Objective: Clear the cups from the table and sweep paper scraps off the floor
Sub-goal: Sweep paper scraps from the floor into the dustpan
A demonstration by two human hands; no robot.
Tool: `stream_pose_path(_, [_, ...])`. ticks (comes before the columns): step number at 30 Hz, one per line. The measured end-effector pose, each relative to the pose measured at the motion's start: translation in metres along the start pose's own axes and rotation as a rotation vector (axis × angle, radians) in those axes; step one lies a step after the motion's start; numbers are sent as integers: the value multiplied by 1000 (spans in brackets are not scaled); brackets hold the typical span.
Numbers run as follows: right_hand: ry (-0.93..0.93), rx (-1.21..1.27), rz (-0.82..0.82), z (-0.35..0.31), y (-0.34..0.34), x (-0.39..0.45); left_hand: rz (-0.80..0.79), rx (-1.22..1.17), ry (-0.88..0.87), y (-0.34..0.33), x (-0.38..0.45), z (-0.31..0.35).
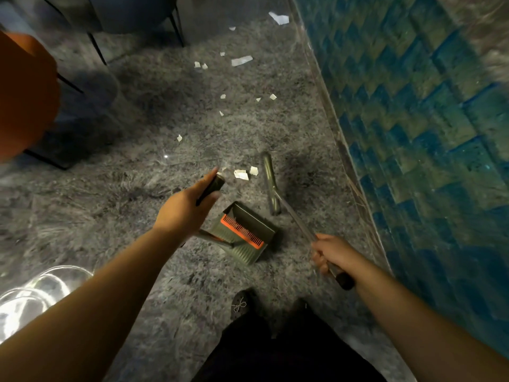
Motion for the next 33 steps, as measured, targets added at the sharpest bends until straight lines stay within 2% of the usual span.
stream_pose_path(2, [16, -9, 1, -14, -1, 2, 54, -28, 21, 12, 4, -8])
stream_pose_path(5, [57, -55, 18, -39, 1, 8, -15, -88, 72, 13, 15, -16])
stream_pose_path(7, [72, -67, 20, -57, 1, 14, -87, -249, 110, 8, 27, -16])
stream_pose_path(10, [64, -74, -6, -85, 1, 30, -107, -418, 147, 8, 49, -10])
stream_pose_path(25, [125, -399, -6, -245, 6, 150, 193, -238, 204, 62, 138, -2])
stream_pose_path(31, [-27, -351, -113, -248, -33, 175, 227, -226, 203, 81, 171, -10])
stream_pose_path(33, [-22, -421, -148, -235, -50, 170, 234, -216, 210, 90, 180, -19])
Point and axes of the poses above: each hand's wrist, its own x-axis towards the middle knuckle, its own y-axis out of the back of the hand, z = x × y, the point moved 8 cm from there along x, towards the middle knuckle, and after that the axes turned 4 degrees about -x, right-handed, at the moved point
